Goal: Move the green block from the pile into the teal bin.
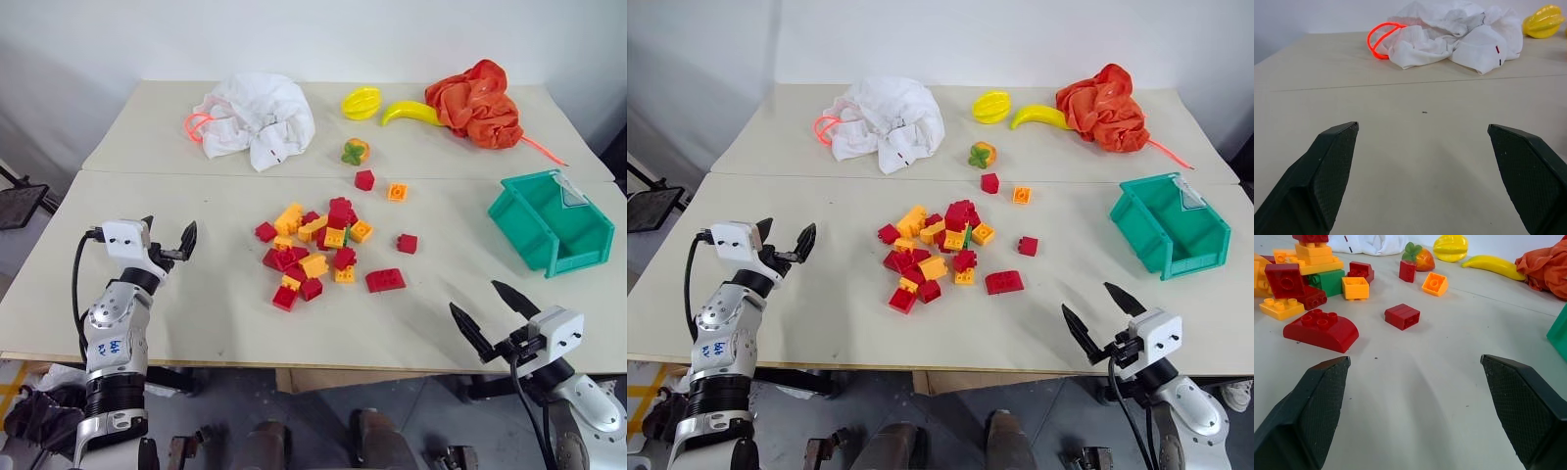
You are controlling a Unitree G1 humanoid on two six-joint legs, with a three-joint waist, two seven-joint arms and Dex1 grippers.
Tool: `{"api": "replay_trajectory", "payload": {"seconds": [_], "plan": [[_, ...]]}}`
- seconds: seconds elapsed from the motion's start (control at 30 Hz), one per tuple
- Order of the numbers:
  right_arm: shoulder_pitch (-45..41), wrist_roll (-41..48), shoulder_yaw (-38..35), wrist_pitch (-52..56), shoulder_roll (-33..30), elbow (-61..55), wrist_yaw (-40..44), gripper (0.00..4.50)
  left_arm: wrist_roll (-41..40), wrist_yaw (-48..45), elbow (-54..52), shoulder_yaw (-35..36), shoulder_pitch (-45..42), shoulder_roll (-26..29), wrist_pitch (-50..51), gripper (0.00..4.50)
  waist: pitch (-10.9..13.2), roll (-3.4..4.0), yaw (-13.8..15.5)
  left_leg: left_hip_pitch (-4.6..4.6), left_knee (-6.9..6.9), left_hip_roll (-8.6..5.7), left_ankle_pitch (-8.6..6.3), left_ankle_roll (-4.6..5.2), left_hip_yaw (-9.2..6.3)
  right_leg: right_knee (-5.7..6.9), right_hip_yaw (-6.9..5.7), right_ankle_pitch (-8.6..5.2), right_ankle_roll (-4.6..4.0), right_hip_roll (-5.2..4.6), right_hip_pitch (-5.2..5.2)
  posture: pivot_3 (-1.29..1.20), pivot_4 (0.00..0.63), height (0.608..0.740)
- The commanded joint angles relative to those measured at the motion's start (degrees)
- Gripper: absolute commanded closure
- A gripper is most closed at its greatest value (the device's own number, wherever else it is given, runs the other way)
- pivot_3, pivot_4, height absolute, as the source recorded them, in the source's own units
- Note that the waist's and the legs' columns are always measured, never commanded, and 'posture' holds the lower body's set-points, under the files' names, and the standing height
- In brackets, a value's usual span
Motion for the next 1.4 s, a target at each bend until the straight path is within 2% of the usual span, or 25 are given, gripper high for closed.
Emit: {"api": "replay_trajectory", "payload": {"seconds": [0.03,0.27,0.47,0.6,0.7,0.87,0.97,1.0,1.1,1.4], "plan": [[-0.08,1.12,-1.15,-0.42,-0.73,-1.24,0.7,0.01,0.22,0.27,-2.29,0.39,-0.47,0.99,-0.09,0.0,0.0,0.0,0.0,0.0,0.0,0.0,0.0,0.0,0.0,0.0,0.0,0.0,0.0,0.0,0.0,0.0,0.15,0.74],[-0.72,0.92,-0.74,-0.28,-1.08,-1.18,1.49,0.01,-5.59,-6.01,-4.82,0.75,-0.04,0.42,0.32,0.0,0.0,0.0,-0.01,0.0,0.0,0.0,0.0,0.0,0.0,0.0,0.0,0.0,0.0,-0.01,0.0,0.0,0.15,0.74],[-1.55,4.27,-1.23,2.68,-2.54,-3.98,3.3,0.01,-13.29,-22.19,-13.01,-1.13,4.92,7.02,7.98,0.0,0.0,0.01,-0.3,0.01,-0.05,0.04,0.0,0.0,0.0,0.0,0.01,0.0,-0.01,0.01,-0.01,0.0,0.15,0.74],[-1.85,7.57,-2.63,5.79,-7.51,-6.09,7.89,0.01,-14.34,-33.05,-16.2,-2.51,8.84,14.35,10.23,0.0,0.01,0.04,-0.2,0.02,-0.08,0.05,0.0,0.0,0.0,-0.07,0.02,-0.01,-0.02,-0.01,0.01,0.0,0.15,0.74],[-1.34,9.92,-3.49,7.72,-12.66,-6.85,13.9,0.01,-15.0,-37.64,-18.69,-1.91,11.84,17.53,10.2,0.0,0.01,0.04,-0.06,0.02,-0.1,0.06,-0.01,0.02,-0.01,-0.17,0.01,-0.01,-0.02,-0.02,0.06,0.0,0.15,0.74],[-2.38,9.39,-4.99,6.8,-20.47,-1.63,23.92,0.01,-14.13,-41.98,-20.62,-2.98,15.48,18.29,8.89,0.0,0.02,0.04,0.0,0.03,-0.1,0.04,-0.03,0.06,-0.05,-0.28,-0.04,-0.01,-0.02,-0.05,0.16,0.0,0.15,0.74],[-5.19,8.6,-4.57,6.14,-21.83,2.11,25.95,0.01,-12.95,-40.86,-20.84,-3.7,14.51,17.46,8.25,0.0,0.02,0.04,0.01,0.08,-0.1,0.06,-0.03,0.06,-0.05,-0.3,-0.06,-0.01,-0.02,-0.03,0.21,0.0,0.15,0.74],[-6.14,8.62,-4.41,6.34,-21.66,2.63,25.88,0.19,-13.0,-40.36,-20.89,-3.76,14.06,17.12,8.29,0.0,0.02,0.04,0.0,0.08,-0.09,0.06,-0.03,0.06,-0.05,-0.29,-0.05,-0.01,-0.02,-0.03,0.21,0.0,0.15,0.74],[-8.19,8.0,-3.16,7.24,-20.99,2.56,25.32,0.92,-12.95,-38.98,-21.07,-3.76,13.04,16.27,8.21,0.59,0.02,0.04,-0.02,0.09,-0.09,0.06,-0.03,0.06,-0.05,-0.27,-0.05,0.0,-0.02,-0.03,0.2,0.0,0.15,0.74],[-12.65,7.88,0.84,11.7,-19.25,-0.7,23.1,4.0,-12.87,-37.61,-20.84,-3.43,12.63,15.47,7.55,3.31,0.02,0.04,-0.05,0.07,-0.1,0.07,-0.02,0.05,-0.05,-0.26,-0.04,0.0,-0.02,-0.04,0.16,0.0,0.15,0.74]]}}
